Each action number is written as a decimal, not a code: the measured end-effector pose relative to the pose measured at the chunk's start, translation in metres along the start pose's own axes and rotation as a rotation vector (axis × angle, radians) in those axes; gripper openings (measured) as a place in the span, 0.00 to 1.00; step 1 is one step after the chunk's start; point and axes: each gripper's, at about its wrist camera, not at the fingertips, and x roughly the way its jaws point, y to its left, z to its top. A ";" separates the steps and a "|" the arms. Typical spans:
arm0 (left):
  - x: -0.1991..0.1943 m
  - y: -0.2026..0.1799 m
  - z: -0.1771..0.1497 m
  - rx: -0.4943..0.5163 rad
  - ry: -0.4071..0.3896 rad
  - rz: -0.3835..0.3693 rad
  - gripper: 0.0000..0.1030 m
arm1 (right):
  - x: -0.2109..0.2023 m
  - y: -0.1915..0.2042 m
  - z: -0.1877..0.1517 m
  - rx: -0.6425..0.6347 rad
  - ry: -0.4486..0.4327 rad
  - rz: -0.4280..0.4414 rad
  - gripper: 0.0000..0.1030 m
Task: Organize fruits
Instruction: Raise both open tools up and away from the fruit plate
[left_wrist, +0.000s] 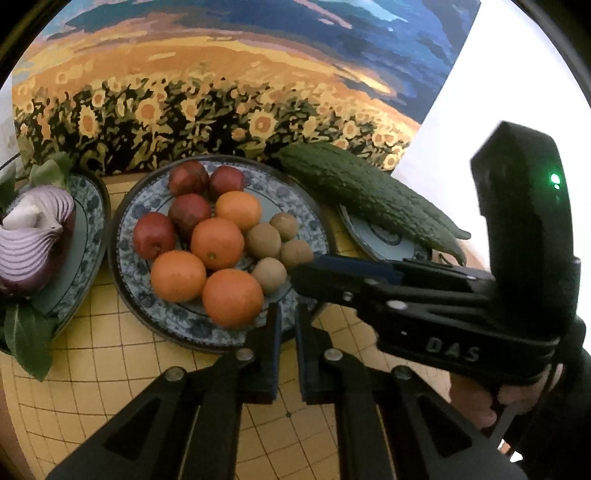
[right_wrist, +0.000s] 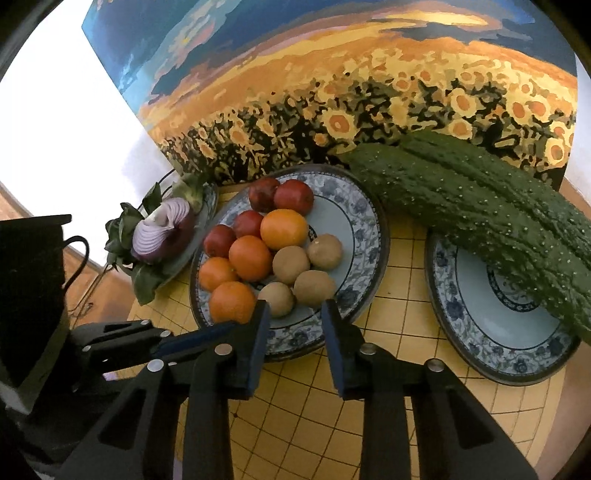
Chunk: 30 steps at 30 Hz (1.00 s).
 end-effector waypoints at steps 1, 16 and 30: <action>-0.002 -0.001 0.000 0.005 -0.002 0.005 0.06 | 0.001 0.001 0.000 -0.002 0.002 0.000 0.30; -0.027 0.003 0.012 0.039 -0.044 0.174 0.39 | -0.040 0.019 0.009 -0.052 -0.078 -0.081 0.30; -0.082 -0.009 0.010 0.069 -0.079 0.202 0.45 | -0.102 0.048 -0.005 -0.071 -0.163 -0.089 0.30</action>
